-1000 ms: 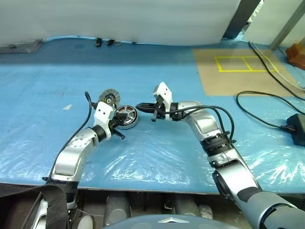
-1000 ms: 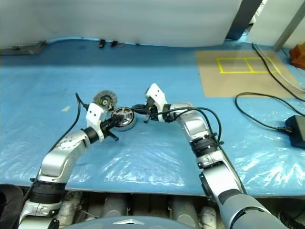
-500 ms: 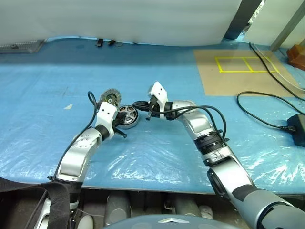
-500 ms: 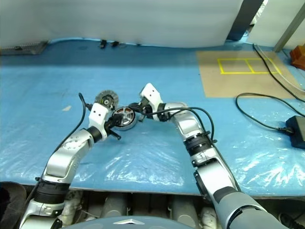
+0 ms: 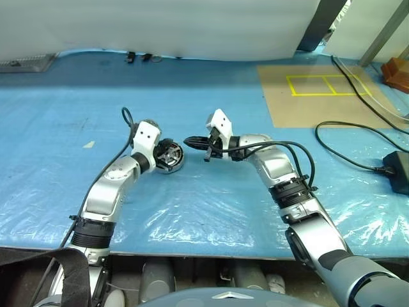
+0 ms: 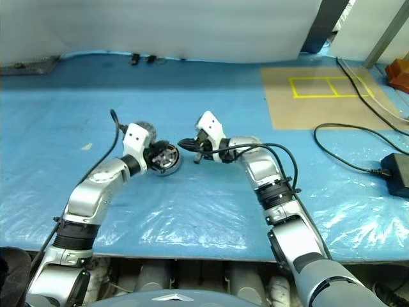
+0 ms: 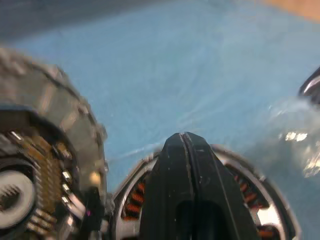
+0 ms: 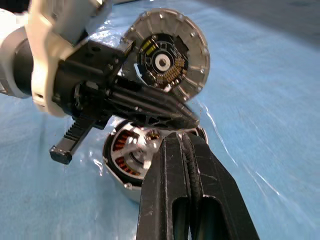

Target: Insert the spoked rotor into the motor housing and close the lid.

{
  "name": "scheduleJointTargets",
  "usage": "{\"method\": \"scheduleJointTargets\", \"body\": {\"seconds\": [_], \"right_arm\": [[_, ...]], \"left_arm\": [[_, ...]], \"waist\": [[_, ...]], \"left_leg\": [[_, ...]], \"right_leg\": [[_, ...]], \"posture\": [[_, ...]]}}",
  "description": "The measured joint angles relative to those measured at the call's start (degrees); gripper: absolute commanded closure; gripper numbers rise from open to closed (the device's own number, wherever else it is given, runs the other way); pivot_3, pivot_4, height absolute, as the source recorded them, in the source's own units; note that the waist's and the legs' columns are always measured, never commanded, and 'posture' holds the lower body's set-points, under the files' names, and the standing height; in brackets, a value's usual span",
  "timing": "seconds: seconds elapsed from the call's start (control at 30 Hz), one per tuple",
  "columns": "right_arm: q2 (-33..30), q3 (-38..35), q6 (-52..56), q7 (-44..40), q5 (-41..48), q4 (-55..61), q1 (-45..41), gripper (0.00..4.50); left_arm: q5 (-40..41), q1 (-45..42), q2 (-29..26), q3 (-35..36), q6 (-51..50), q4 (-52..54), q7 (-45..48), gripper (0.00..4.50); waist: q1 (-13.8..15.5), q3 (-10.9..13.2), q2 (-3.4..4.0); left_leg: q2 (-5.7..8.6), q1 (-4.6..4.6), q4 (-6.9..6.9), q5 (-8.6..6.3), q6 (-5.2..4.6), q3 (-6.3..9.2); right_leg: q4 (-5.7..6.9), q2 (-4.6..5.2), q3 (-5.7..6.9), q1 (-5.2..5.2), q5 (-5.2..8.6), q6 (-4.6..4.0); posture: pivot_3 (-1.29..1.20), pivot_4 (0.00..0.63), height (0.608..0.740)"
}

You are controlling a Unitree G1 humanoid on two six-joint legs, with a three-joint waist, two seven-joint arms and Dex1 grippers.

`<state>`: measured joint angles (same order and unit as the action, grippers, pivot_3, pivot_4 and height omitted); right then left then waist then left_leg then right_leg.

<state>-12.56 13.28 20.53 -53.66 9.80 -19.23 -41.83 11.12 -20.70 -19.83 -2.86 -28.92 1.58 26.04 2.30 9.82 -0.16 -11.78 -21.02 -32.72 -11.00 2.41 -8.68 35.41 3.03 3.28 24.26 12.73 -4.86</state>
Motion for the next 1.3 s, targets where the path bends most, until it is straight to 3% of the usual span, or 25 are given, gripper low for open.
{"method": "scheduleJointTargets", "body": {"seconds": [0.27, 0.53, 0.83, 1.3], "right_arm": [[-1.3, -1.4, 1.2, 1.0, 0.2, 2.5, 0.2, 4.5], [-1.2, -2.6, 1.2, 1.7, 1.5, 3.2, 1.6, 4.5], [-1.7, -3.0, 2.4, 0.3, 2.1, 4.2, 2.5, 4.5], [-3.5, -2.3, -0.8, -3.5, 1.8, 4.4, 4.5, 4.5]], "left_arm": [[-0.1, 0.3, -0.4, -1.0, -2.0, 1.2, 1.5, 4.48], [3.3, 1.4, 2.0, 3.7, 1.9, 1.4, 1.5, 4.48], [3.0, 7.9, -2.2, 3.1, 1.5, 6.0, 3.3, 4.48], [7.9, 10.5, 0.5, 4.6, 8.1, 10.7, 6.0, 4.48]], "waist": [[0.2, 0.0, 0.05], [0.2, 0.0, 0.02], [0.2, 0.0, 0.03], [0.1, 0.0, 0.02]], "left_leg": [[0.0, 0.06, 0.01, -0.03, 0.05, -0.02], [-0.01, -0.01, 0.0, -0.02, 0.03, -0.01], [0.01, 0.02, 0.11, -0.01, 0.01, -0.02], [-0.01, -0.02, 0.15, -0.01, 0.0, -0.02]], "right_leg": [[0.0, 0.04, -0.01, -0.14, 0.0, 0.0], [-0.02, 0.03, 0.0, 0.0, 0.0, 0.0], [-0.14, 0.04, 0.01, 0.01, 0.0, 0.0], [-0.21, 0.02, 0.01, -0.01, 0.0, 0.01]], "posture": [[0.0, 0.15, 0.74], [0.0, 0.15, 0.74], [0.0, 0.15, 0.74], [0.0, 0.15, 0.74]]}}
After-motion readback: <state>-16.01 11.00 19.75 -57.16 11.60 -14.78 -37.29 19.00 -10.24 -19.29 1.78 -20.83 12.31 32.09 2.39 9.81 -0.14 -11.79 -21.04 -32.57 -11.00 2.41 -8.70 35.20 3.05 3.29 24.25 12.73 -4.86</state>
